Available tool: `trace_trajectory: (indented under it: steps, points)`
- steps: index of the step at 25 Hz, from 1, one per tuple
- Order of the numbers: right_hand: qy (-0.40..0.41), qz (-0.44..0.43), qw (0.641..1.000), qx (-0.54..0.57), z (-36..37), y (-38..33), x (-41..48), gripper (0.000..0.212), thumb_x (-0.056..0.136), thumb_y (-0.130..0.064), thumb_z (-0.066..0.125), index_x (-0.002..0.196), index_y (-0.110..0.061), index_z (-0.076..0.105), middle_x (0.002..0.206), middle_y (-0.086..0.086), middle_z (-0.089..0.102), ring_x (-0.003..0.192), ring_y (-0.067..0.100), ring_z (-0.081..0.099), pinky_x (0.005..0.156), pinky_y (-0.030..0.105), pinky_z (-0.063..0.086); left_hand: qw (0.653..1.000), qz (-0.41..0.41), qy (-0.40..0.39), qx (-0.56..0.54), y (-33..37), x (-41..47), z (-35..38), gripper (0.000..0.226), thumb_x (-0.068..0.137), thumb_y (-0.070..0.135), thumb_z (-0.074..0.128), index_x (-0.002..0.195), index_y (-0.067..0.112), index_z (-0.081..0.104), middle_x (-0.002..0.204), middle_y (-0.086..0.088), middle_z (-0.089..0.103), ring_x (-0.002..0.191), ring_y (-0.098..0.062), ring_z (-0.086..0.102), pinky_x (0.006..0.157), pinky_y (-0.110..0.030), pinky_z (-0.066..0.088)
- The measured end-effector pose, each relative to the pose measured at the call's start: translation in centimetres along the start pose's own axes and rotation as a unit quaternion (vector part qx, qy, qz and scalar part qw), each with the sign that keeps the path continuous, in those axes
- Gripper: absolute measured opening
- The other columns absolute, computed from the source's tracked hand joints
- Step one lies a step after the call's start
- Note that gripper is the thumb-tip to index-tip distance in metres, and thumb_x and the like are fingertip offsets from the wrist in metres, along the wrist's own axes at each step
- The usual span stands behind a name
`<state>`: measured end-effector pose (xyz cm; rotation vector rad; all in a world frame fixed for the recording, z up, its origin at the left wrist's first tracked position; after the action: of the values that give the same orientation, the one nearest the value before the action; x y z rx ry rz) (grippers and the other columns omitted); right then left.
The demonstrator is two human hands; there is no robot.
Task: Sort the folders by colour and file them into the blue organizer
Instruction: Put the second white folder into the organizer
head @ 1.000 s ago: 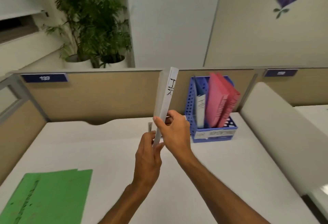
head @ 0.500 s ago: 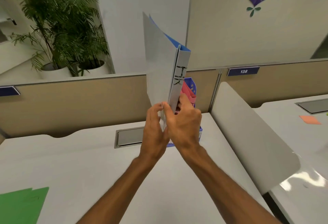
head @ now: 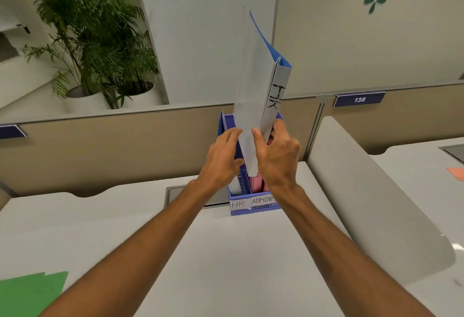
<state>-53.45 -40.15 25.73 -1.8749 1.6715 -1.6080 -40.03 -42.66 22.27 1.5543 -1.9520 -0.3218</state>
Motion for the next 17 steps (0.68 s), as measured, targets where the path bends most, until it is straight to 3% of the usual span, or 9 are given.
trace_trajectory:
  steps: [3, 9, 13, 17]
  points:
    - [-0.003, -0.01, 1.0, -0.01, 2.4, 1.8, 0.0, 0.044, 0.091, -0.041, 0.062, 0.119, -0.008, 0.055, 0.12, 0.012, 0.066, 0.099, 0.027, 0.067, 0.079, 0.036, 0.061, 0.997, -0.005, -0.025, 0.073, -3.1, 0.7, 0.5, 0.078, 0.082, 0.014, 0.075, 0.147, 0.018, 0.033, 0.156, -0.004, 0.03, 0.144, -0.023, 0.026, 0.117, -0.045, 0.028]
    - [0.009, -0.023, 0.999, -0.047, 6.9, 5.5, -1.1, 0.038, 0.089, -0.038, 0.067, 0.11, -0.008, 0.056, 0.116, 0.016, 0.066, 0.096, 0.029, 0.068, 0.071, 0.038, 0.063, 0.982, -0.022, -0.108, 0.151, -6.7, 0.9, 3.2, 0.088, 0.09, 0.031, 0.066, 0.156, 0.024, 0.008, 0.165, 0.0, 0.0, 0.151, -0.019, -0.004, 0.123, -0.05, 0.004]
    - [0.013, -0.024, 0.998, -0.062, 9.4, 7.5, -2.0, 0.038, 0.088, -0.034, 0.07, 0.111, -0.009, 0.056, 0.114, 0.017, 0.068, 0.092, 0.03, 0.07, 0.07, 0.037, 0.062, 0.983, -0.011, -0.1, 0.151, -7.1, 1.0, 4.6, 0.092, 0.093, 0.031, 0.06, 0.155, 0.02, -0.007, 0.164, 0.001, -0.01, 0.15, -0.017, -0.013, 0.123, -0.047, -0.001]
    - [-0.011, -0.02, 0.997, -0.068, 11.3, 9.5, -2.6, 0.036, 0.087, -0.029, 0.071, 0.112, -0.007, 0.057, 0.112, 0.018, 0.069, 0.09, 0.031, 0.071, 0.072, 0.03, 0.057, 0.982, -0.008, -0.087, 0.168, -7.5, 0.9, 5.4, 0.089, 0.096, 0.026, 0.056, 0.154, 0.017, -0.01, 0.163, -0.001, -0.015, 0.149, -0.017, -0.017, 0.123, -0.042, -0.006]
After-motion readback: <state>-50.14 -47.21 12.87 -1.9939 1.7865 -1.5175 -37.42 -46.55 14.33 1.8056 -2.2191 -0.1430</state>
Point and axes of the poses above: each hand's wrist, its own x-axis towards the middle knuckle, its own z-axis out of the palm, y = z × x, the point moved 2 cm from there along x, towards the middle knuckle
